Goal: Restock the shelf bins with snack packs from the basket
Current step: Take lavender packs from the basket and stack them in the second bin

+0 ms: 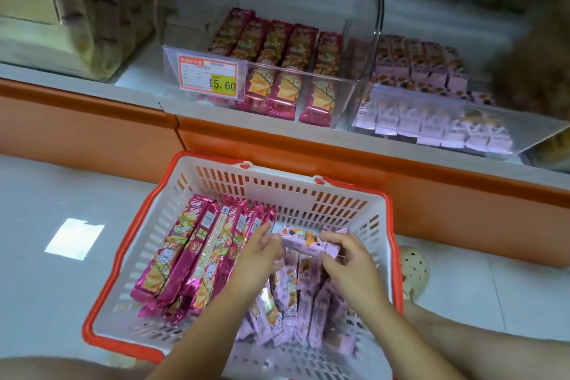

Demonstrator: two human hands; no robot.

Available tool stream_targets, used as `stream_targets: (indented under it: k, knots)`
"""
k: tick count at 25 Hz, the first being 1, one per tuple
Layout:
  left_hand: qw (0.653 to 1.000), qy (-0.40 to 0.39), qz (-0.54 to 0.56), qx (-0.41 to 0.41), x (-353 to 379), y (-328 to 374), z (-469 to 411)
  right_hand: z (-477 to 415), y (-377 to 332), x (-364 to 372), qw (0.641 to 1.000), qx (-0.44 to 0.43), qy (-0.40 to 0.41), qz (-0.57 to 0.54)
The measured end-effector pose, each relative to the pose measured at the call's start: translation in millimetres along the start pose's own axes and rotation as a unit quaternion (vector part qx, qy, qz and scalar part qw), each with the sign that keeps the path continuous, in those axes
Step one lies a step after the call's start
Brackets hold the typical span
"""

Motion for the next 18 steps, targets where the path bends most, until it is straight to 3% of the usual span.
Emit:
stream_targets:
  k: [2, 7, 14, 18]
  knots:
    - [0.996, -0.033, 0.087, -0.011, 6, 12, 2, 17, -9, -9, 1.000, -0.022, 0.004, -0.021]
    - [0.986, -0.059, 0.156, 0.027, 17, 42, 9, 35, -13, -20, 0.998, -0.057, 0.032, -0.025]
    - [0.990, -0.052, 0.112, 0.074, 11, 51, 12, 38, -19, -17, 0.997, -0.071, 0.023, -0.032]
    - [0.989, -0.043, 0.088, 0.109, 7, 67, 31, 44, -28, -18, 0.992, -0.114, 0.037, 0.035]
Point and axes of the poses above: each hand's wrist, its own z-axis away from the middle knuckle, its own x-axis out of the palm, y = z × x, the point moved 2 cm from there along -z, towards the middle knuckle, and after that the axes turned 15 degrees about -z, right-handed, at the moved point
